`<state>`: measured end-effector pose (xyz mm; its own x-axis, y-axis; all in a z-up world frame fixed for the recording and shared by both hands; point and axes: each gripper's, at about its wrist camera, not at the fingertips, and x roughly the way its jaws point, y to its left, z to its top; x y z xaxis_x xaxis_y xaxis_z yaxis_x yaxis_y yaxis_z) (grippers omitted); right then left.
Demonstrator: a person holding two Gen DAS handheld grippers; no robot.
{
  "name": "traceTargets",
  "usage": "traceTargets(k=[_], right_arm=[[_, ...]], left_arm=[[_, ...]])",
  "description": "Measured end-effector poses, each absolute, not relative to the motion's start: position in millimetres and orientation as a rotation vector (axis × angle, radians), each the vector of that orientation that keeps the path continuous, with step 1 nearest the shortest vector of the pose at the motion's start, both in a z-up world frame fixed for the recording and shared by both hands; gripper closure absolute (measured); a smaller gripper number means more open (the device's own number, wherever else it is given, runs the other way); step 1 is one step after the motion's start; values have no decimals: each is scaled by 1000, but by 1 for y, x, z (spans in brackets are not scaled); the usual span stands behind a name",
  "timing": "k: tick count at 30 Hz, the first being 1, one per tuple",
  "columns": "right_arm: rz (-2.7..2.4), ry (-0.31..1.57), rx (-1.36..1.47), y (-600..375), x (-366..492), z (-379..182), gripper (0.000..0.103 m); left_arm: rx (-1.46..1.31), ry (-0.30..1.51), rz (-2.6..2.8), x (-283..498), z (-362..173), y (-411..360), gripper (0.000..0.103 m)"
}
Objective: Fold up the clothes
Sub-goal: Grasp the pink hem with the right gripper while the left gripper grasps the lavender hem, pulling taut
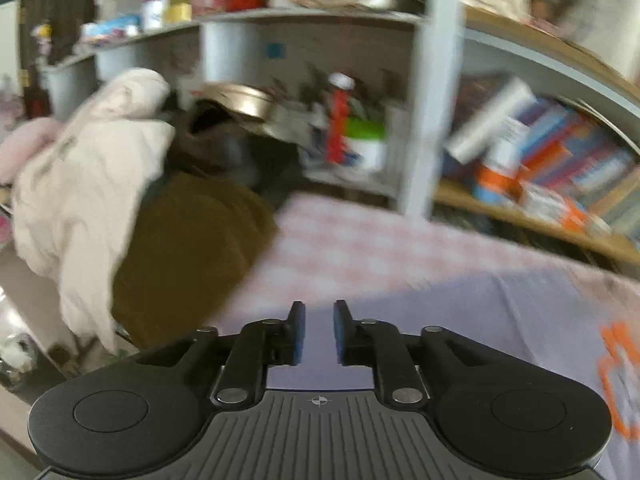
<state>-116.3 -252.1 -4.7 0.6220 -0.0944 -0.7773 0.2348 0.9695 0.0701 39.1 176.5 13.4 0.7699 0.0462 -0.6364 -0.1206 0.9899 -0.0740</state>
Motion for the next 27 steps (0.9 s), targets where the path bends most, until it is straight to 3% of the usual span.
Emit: traceTargets(k=[1, 2, 3, 8, 12, 15, 20, 22, 27], right_arm=[[-189, 881, 168, -254, -116, -6, 4], [-190, 881, 162, -257, -116, -6, 4], [-190, 881, 156, -260, -116, -7, 4], [-213, 872, 96, -280, -121, -10, 9], [-194, 894, 113, -300, -127, -17, 42], [-179, 913, 129, -316, -133, -22, 60], [-92, 919, 96, -320, -138, -27, 72], [-51, 914, 89, -320, -137, -27, 82], [20, 905, 79, -321, -136, -28, 90]], left_arm=[[-111, 695, 56, 28, 10, 165, 63], [-110, 704, 21, 17, 6, 153, 45], [-110, 715, -11, 7, 3, 141, 36], [-134, 793, -134, -34, -13, 83, 35], [-179, 851, -144, -55, -23, 55, 35], [-188, 879, -106, -65, -30, 45, 35], [-188, 905, -54, -74, -36, 33, 35], [-189, 914, -33, -78, -38, 28, 35], [-140, 937, -21, -81, -42, 10, 36]])
